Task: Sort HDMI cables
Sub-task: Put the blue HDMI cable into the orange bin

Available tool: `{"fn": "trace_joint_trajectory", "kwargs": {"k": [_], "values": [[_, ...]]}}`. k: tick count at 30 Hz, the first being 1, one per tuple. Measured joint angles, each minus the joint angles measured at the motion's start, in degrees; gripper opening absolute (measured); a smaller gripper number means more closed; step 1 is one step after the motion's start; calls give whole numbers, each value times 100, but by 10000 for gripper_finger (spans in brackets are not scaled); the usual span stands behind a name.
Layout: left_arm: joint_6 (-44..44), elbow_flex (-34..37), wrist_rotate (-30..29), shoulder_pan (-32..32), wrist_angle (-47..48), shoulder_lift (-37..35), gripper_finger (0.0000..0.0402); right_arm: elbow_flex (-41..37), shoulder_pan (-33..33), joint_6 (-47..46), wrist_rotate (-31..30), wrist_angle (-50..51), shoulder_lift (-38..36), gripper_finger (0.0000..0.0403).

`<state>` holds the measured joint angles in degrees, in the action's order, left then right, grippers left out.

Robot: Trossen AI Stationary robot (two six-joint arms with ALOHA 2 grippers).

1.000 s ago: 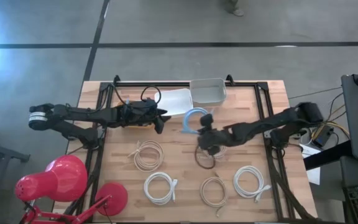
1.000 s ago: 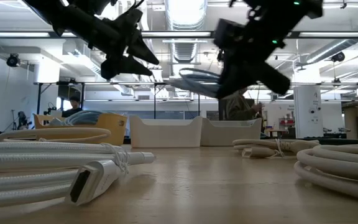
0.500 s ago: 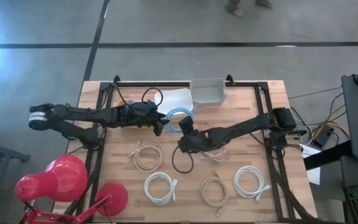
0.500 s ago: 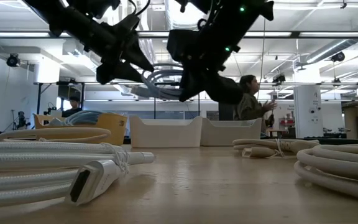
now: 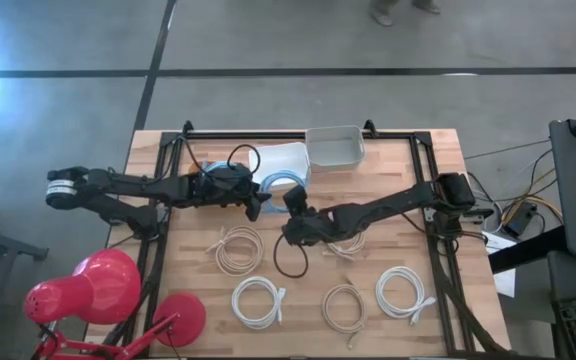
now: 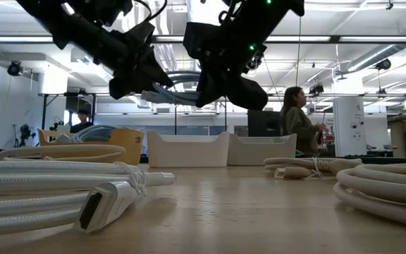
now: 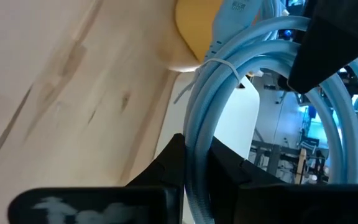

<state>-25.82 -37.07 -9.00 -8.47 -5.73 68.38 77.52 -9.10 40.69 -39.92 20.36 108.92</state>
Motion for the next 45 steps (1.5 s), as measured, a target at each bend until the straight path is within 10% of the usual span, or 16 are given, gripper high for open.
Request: {"fn": "trace_joint_trajectory", "kwargs": {"k": [10, 17, 35, 45], "values": [[251, 3, -8, -4, -108, 4, 34, 0, -2, -626, -40, -57, 61, 106], [347, -40, -77, -115, 425, -191, 35, 0, -15, -1349, -38, 64, -38, 145], [-529, -750, -1975, -269, 5180, -2465, 36, -2, -39, -1782, -64, 319, -54, 141], [-1103, 135, -2115, -321, 5380, -2477, 36, -4, -37, -1773, -62, 319, -54, 132]]}}
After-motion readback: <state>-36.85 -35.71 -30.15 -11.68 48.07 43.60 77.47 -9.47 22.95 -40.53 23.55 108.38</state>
